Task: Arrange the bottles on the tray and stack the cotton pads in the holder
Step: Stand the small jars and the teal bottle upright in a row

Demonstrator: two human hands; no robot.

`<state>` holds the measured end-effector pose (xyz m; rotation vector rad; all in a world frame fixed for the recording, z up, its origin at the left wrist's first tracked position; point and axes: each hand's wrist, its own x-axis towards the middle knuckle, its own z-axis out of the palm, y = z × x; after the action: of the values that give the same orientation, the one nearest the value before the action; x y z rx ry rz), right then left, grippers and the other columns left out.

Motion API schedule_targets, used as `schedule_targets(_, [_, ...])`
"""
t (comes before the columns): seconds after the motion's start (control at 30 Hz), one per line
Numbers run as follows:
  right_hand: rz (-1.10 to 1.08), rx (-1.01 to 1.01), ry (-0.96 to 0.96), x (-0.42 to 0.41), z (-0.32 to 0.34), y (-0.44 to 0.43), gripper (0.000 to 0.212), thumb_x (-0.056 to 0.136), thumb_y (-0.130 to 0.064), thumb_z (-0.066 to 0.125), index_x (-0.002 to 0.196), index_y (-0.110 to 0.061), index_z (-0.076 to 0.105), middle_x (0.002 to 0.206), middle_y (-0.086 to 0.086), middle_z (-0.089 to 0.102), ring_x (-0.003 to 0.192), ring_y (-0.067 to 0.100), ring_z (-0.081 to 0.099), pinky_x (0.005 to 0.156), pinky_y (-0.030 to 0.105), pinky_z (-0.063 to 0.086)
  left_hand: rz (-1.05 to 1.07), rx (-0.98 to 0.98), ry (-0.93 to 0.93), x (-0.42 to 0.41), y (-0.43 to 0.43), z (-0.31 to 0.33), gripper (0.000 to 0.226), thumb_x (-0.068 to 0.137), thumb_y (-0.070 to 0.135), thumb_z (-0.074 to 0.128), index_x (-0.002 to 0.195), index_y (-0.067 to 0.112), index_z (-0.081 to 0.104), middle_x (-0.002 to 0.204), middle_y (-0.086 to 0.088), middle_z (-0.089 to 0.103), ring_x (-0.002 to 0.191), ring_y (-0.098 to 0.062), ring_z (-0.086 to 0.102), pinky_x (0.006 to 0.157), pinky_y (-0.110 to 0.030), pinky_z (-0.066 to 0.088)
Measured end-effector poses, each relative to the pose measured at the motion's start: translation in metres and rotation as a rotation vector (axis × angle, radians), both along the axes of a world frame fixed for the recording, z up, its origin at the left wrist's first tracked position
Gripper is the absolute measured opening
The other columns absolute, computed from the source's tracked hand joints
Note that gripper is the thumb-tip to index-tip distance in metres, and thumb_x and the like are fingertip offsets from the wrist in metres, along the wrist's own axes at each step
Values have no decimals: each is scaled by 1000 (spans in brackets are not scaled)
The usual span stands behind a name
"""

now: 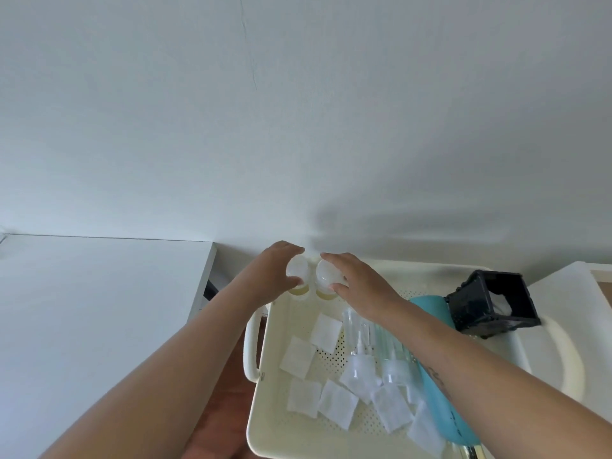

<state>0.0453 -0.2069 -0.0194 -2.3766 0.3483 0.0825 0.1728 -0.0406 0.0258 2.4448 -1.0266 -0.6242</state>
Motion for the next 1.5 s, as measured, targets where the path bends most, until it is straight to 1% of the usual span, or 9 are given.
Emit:
schedule_targets(0.1, [-18, 15, -6, 2, 0, 0, 57, 93, -17, 54, 141, -39, 34, 133, -11, 45, 88, 2, 47, 82, 21, 39, -47, 49, -32, 5, 3, 0, 57, 89, 14, 64, 142, 24, 44, 135, 2, 52, 111, -14, 52, 92, -21, 39])
schedule_targets(0.23, [-27, 31, -16, 6, 2, 3, 56, 93, -15, 55, 141, -37, 37, 133, -9, 46, 99, 9, 50, 92, 30, 47, -52, 41, -51, 7, 2, -1, 54, 89, 15, 64, 139, 24, 46, 126, 2, 54, 95, -10, 48, 86, -23, 40])
schedule_targets(0.57, [-84, 50, -40, 5, -1, 12, 58, 94, -16, 56, 142, -41, 34, 134, -11, 46, 99, 6, 47, 94, 27, 45, -81, 21, -63, 11, 6, -3, 54, 90, 16, 64, 141, 25, 45, 132, 2, 53, 109, -16, 55, 89, -24, 42])
schedule_targets(0.73, [-85, 97, -29, -2, 5, 14, 70, 94, -15, 55, 146, -46, 19, 146, -8, 39, 126, 12, 44, 107, 35, 42, -79, 14, -65, 5, 9, 1, 59, 89, 18, 65, 144, 23, 41, 139, 2, 48, 114, -16, 54, 95, -29, 45])
schedule_targets(0.83, [-123, 117, -59, -12, 9, 13, 71, 93, -17, 56, 146, -47, 18, 148, -10, 35, 130, 11, 42, 108, 37, 41, -50, -73, -103, -4, 12, 9, 61, 88, 20, 67, 144, 20, 41, 140, 0, 47, 116, -18, 53, 96, -32, 47])
schedule_targets(1.1, [-307, 103, -95, -83, 0, 9, 51, 95, -31, 52, 139, -46, 32, 134, -24, 39, 118, -6, 42, 99, 20, 39, -86, -297, -163, -72, 4, 5, 45, 85, 26, 70, 128, 23, 56, 120, 6, 58, 108, -16, 56, 79, -29, 49])
schedule_targets(1.2, [-344, 53, -83, -112, -9, 15, 47, 95, -31, 51, 139, -40, 38, 136, -22, 41, 124, -4, 39, 100, 16, 31, -114, -290, -133, -101, -1, -14, 47, 84, 29, 71, 128, 24, 55, 123, 8, 58, 111, -14, 56, 83, -27, 49])
schedule_targets(1.33, [-393, -30, -65, -143, -21, 31, 42, 95, -26, 53, 136, -31, 46, 137, -16, 44, 129, 1, 36, 104, 16, 27, -136, -233, -80, -132, 1, -45, 56, 85, 33, 69, 136, 27, 47, 136, 12, 48, 123, -12, 46, 92, -18, 38])
schedule_targets(1.5, [-411, -153, -4, -164, -36, 49, 45, 95, -25, 54, 139, -25, 47, 147, -7, 38, 138, 11, 30, 109, 17, 21, -173, -127, -46, -157, 3, -72, 76, 85, 42, 67, 149, 33, 26, 159, 13, 17, 142, -11, 22, 99, -18, 33])
